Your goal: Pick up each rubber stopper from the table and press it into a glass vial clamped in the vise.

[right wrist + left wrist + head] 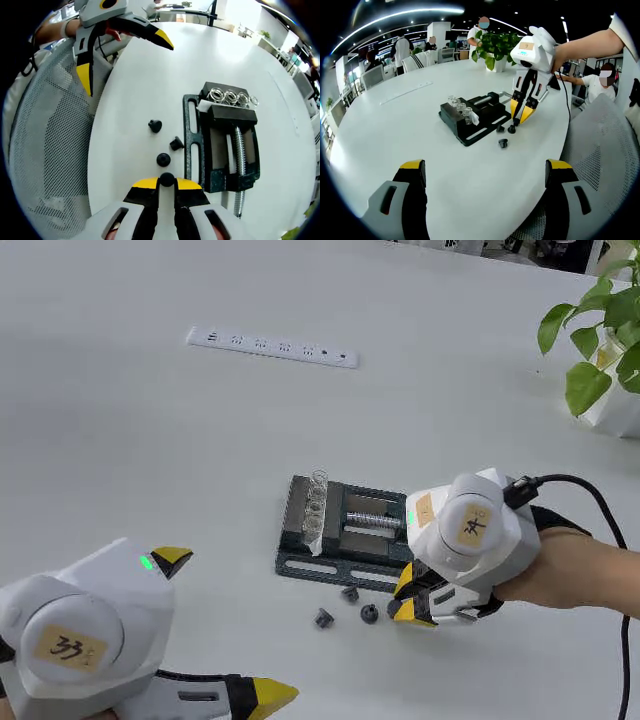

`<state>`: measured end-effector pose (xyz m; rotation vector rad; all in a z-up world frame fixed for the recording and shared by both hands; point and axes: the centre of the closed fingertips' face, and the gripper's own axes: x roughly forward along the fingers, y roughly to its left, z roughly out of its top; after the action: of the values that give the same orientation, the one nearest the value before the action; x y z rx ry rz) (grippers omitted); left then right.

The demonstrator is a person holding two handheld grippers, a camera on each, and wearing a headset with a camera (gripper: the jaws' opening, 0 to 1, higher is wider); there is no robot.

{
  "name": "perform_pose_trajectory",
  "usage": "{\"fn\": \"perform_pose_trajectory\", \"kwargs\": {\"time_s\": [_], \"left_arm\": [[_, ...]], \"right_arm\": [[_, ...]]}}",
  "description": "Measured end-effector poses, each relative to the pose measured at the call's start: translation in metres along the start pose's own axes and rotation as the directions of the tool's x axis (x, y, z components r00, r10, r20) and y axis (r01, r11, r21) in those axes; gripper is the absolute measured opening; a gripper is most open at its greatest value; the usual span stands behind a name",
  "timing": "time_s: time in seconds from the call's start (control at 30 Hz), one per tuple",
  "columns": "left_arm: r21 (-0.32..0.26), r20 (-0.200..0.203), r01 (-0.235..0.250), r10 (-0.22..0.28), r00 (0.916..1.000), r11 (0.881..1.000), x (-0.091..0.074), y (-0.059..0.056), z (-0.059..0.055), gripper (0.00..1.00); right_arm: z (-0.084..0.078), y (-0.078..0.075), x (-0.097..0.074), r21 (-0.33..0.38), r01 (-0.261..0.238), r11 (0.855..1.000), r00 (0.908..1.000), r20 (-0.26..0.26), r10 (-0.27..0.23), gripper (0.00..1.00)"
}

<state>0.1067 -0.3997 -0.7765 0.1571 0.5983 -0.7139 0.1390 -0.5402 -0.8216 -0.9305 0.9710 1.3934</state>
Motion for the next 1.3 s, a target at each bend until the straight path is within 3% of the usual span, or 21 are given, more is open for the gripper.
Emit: {"fn": "perform_pose_trajectory", "kwargs": {"time_s": [0.13,0.37,0.7,0.97,1.1,1.3], "left_arm": [[-0.004,0.004,0.000,0.000,1.0000,1.000,0.000,0.000,0.001,0.99],[-0.006,0.004,0.002,-0.002,1.0000,1.000,0.001,0.000,0.000,0.99],[-0.018,-0.002,0.011,-0.011,0.9999,1.000,0.002,-0.001,-0.001,0.99],[-0.033,-0.005,0.013,-0.014,0.9999,0.999,0.002,0.000,-0.004,0.99],[-0.037,-0.008,0.015,-0.016,0.9998,0.999,0.002,0.000,-0.005,0.99],[-0.039,-0.009,0.015,-0.016,0.9998,0.999,0.002,-0.001,-0.005,0.99]], "right_arm": [[0.006,-0.003,-0.009,0.035,-0.006,0.999,0.9998,0.018,0.006,0.06],[0.018,-0.013,-0.028,0.030,-0.004,1.000,0.9997,0.025,0.004,0.06],[0.045,-0.048,-0.057,-0.021,0.015,1.000,0.9996,0.024,-0.015,0.06],[0.072,-0.089,-0.072,-0.068,0.042,0.997,0.9990,0.019,-0.040,0.06],[0.082,-0.101,-0.075,-0.100,0.046,0.994,0.9989,0.004,-0.046,0.06],[0.093,-0.107,-0.077,-0.123,0.031,0.992,0.9995,-0.004,-0.032,0.06]]}}
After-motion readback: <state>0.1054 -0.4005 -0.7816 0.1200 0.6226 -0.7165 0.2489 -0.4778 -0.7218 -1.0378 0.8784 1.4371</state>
